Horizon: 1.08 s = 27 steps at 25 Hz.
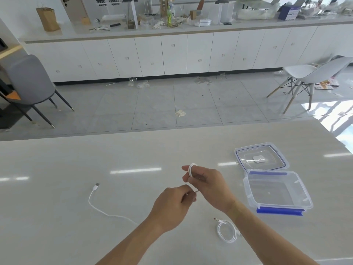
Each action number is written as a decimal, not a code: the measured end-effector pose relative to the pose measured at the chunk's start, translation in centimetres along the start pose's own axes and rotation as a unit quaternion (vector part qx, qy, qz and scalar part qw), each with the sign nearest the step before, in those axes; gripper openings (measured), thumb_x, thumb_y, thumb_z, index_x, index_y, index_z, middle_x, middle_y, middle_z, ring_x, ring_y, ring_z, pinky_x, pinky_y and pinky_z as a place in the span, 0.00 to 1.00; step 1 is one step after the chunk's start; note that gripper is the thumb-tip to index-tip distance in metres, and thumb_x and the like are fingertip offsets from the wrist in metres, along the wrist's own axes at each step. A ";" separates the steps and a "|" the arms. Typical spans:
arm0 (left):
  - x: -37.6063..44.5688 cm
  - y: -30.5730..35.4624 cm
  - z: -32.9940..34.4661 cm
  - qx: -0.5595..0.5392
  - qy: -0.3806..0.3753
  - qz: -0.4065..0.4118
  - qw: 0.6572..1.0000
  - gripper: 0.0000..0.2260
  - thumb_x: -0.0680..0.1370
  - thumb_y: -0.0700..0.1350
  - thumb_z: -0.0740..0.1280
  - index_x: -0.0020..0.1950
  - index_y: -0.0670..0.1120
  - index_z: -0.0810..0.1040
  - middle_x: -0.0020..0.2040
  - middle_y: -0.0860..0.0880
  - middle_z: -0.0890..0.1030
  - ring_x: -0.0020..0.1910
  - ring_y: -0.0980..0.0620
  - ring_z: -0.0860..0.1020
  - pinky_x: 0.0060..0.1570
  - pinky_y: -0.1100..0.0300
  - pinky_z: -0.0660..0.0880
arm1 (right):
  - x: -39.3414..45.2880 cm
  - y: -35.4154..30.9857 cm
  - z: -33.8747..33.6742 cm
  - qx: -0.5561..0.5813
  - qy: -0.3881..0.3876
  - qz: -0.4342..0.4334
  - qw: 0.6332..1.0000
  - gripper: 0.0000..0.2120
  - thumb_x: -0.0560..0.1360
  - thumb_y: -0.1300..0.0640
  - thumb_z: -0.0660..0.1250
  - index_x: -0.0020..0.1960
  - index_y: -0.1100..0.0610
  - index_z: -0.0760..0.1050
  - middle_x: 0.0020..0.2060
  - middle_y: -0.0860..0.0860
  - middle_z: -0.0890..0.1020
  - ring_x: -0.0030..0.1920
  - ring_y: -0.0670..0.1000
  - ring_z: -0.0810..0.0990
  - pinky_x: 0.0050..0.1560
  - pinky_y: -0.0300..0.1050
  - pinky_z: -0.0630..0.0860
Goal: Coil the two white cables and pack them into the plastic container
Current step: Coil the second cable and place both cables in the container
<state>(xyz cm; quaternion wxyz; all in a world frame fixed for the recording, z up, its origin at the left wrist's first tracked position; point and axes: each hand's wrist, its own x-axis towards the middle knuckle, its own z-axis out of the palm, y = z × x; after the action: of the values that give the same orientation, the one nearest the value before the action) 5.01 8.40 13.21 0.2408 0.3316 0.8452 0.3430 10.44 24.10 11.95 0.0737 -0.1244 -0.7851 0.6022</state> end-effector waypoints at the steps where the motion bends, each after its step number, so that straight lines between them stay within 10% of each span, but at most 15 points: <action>1: -0.1 -0.1 -0.9 0.006 -0.001 0.003 1.000 0.10 0.80 0.51 0.63 0.42 0.53 0.79 0.25 0.55 0.71 0.25 0.57 0.69 0.31 0.61 0.64 | -0.1 0.3 -0.4 -0.022 -0.029 -0.002 0.999 0.06 0.78 0.67 0.65 0.44 0.69 0.75 0.49 0.50 0.87 0.57 0.36 0.82 0.51 0.34 0.78; 5: 0.0 0.0 -4.8 -0.009 0.006 0.045 0.999 0.09 0.76 0.56 0.69 0.40 0.52 0.80 0.28 0.54 0.73 0.27 0.56 0.67 0.32 0.64 0.65 | -0.9 0.6 -1.3 -0.043 -0.106 0.038 0.993 0.08 0.82 0.59 0.63 0.51 0.62 0.79 0.44 0.42 0.83 0.44 0.43 0.81 0.56 0.47 0.77; 9: 0.7 0.5 -7.3 -0.022 0.015 0.101 0.995 0.04 0.75 0.51 0.73 0.40 0.54 0.82 0.33 0.56 0.79 0.30 0.58 0.72 0.32 0.70 0.67 | -1.9 -0.3 -1.3 0.030 -0.164 0.077 0.983 0.17 0.84 0.53 0.57 0.57 0.62 0.80 0.38 0.37 0.82 0.40 0.43 0.76 0.47 0.34 0.72; 15: 2.0 0.1 -7.7 -0.153 0.049 0.095 0.982 0.06 0.76 0.43 0.73 0.40 0.51 0.83 0.35 0.56 0.82 0.34 0.58 0.77 0.37 0.70 0.72 | -2.9 -2.3 -1.1 0.185 -0.205 0.074 0.958 0.16 0.83 0.53 0.57 0.60 0.53 0.83 0.41 0.47 0.78 0.43 0.50 0.77 0.52 0.39 0.73; 24: 2.1 -0.9 -2.1 -0.329 0.081 -0.007 0.941 0.10 0.82 0.44 0.66 0.44 0.46 0.84 0.23 0.57 0.69 0.21 0.58 0.61 0.24 0.68 0.60 | -2.1 -3.2 -0.5 0.365 -0.126 0.005 0.923 0.13 0.81 0.63 0.62 0.62 0.63 0.80 0.42 0.51 0.81 0.45 0.52 0.79 0.55 0.46 0.77; 27: 1.6 -0.5 0.6 -0.305 0.096 -0.023 0.947 0.19 0.82 0.43 0.63 0.32 0.55 0.76 0.24 0.58 0.66 0.23 0.60 0.61 0.28 0.66 0.60 | -1.3 -3.1 -0.2 0.408 -0.078 0.014 0.910 0.14 0.79 0.66 0.65 0.63 0.62 0.80 0.45 0.54 0.84 0.49 0.54 0.81 0.54 0.43 0.79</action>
<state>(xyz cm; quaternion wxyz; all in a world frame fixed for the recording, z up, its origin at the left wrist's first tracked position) 4.10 9.55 12.16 0.2557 0.1887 0.7269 0.6089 11.45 23.19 15.04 0.0481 -0.0475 -0.4724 0.8788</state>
